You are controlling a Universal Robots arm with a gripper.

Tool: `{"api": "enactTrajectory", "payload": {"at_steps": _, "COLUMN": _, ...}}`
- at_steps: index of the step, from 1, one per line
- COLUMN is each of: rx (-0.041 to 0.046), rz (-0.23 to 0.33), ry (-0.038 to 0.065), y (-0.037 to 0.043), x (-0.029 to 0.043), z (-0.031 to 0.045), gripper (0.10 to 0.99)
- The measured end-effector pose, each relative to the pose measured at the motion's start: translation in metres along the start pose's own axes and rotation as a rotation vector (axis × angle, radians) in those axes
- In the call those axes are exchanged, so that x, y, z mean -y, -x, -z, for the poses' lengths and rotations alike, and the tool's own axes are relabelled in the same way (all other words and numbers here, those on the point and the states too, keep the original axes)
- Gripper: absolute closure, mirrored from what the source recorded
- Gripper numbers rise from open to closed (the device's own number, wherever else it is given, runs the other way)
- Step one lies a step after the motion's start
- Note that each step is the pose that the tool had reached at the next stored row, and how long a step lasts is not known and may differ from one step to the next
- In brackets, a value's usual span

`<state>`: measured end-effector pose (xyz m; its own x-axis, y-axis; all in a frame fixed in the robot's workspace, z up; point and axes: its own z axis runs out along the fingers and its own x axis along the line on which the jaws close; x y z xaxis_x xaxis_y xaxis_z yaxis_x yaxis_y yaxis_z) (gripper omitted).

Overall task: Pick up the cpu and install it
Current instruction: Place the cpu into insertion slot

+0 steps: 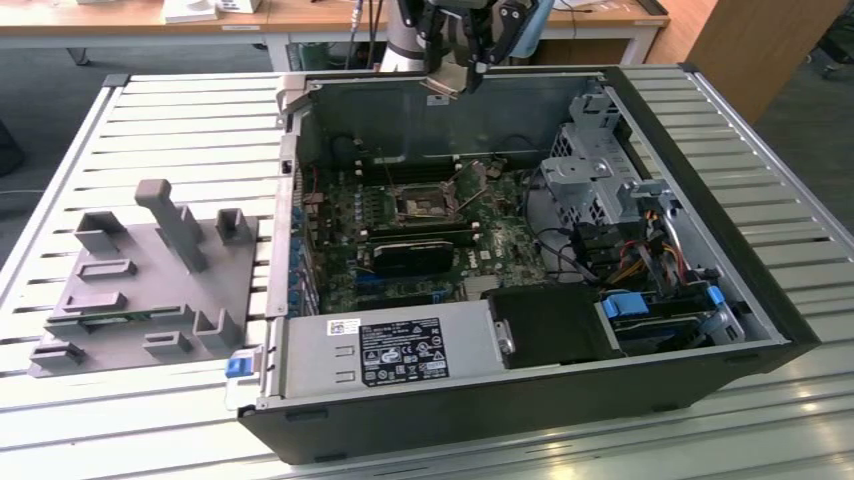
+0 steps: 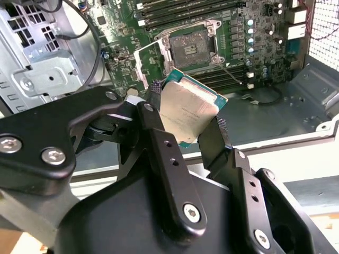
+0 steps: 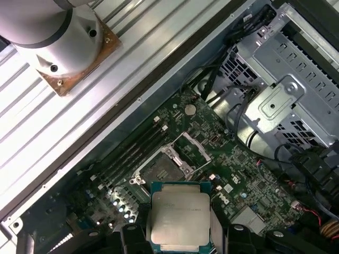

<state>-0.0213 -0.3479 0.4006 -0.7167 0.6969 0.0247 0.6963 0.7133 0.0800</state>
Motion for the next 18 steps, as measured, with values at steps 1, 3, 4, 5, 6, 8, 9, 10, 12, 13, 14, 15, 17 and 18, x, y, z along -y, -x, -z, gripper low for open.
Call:
{"api": "enactTrajectory", "payload": {"at_steps": 1, "rx": 0.0005, "rz": -0.008, "ry": 0.000, "y": 0.0000, "x": 0.0000, "z": 0.0000, "gripper": 0.553}}
{"api": "enactTrajectory", "payload": {"at_steps": 3, "rx": 0.0018, "rz": -0.023, "ry": 0.001, "y": 0.0000, "x": 0.0000, "z": 0.0000, "gripper": 0.553}}
{"api": "enactTrajectory", "payload": {"at_steps": 4, "rx": 0.0024, "rz": -0.030, "ry": 0.001, "y": 0.0000, "x": 0.0000, "z": 0.0000, "gripper": 0.553}}
{"api": "enactTrajectory", "payload": {"at_steps": 5, "rx": 0.0030, "rz": -0.037, "ry": 0.001, "y": 0.0000, "x": 0.0000, "z": 0.0000, "gripper": 0.553}}
{"api": "enactTrajectory", "payload": {"at_steps": 6, "rx": 0.0036, "rz": -0.044, "ry": 0.001, "y": 0.0000, "x": 0.0000, "z": 0.0000, "gripper": 0.553}}
{"api": "enactTrajectory", "payload": {"at_steps": 8, "rx": 0.0048, "rz": -0.060, "ry": 0.001, "y": 0.0000, "x": 0.0000, "z": 0.0000, "gripper": 0.553}}
{"api": "enactTrajectory", "payload": {"at_steps": 9, "rx": 0.0056, "rz": -0.069, "ry": 0.002, "y": 0.0000, "x": 0.0000, "z": -0.0001, "gripper": 0.553}}
{"api": "enactTrajectory", "payload": {"at_steps": 10, "rx": 0.0062, "rz": -0.078, "ry": 0.002, "y": 0.0000, "x": 0.0000, "z": -0.0001, "gripper": 0.553}}
{"api": "enactTrajectory", "payload": {"at_steps": 12, "rx": 0.0080, "rz": -0.100, "ry": 0.003, "y": 0.0000, "x": 0.0000, "z": -0.0001, "gripper": 0.553}}
{"api": "enactTrajectory", "payload": {"at_steps": 13, "rx": 0.0090, "rz": -0.112, "ry": 0.003, "y": 0.0000, "x": 0.0000, "z": -0.0002, "gripper": 0.553}}
{"api": "enactTrajectory", "payload": {"at_steps": 14, "rx": 0.0100, "rz": -0.125, "ry": 0.003, "y": 0.0000, "x": 0.0000, "z": -0.0002, "gripper": 0.553}}
{"api": "enactTrajectory", "payload": {"at_steps": 15, "rx": 0.0112, "rz": -0.139, "ry": 0.003, "y": 0.0000, "x": 0.0000, "z": -0.0003, "gripper": 0.553}}
{"api": "enactTrajectory", "payload": {"at_steps": 17, "rx": 0.0134, "rz": -0.167, "ry": 0.004, "y": 0.0000, "x": 0.0000, "z": -0.0003, "gripper": 0.553}}
{"api": "enactTrajectory", "payload": {"at_steps": 18, "rx": 0.0147, "rz": -0.182, "ry": 0.004, "y": 0.0000, "x": 0.0000, "z": -0.0004, "gripper": 0.553}}
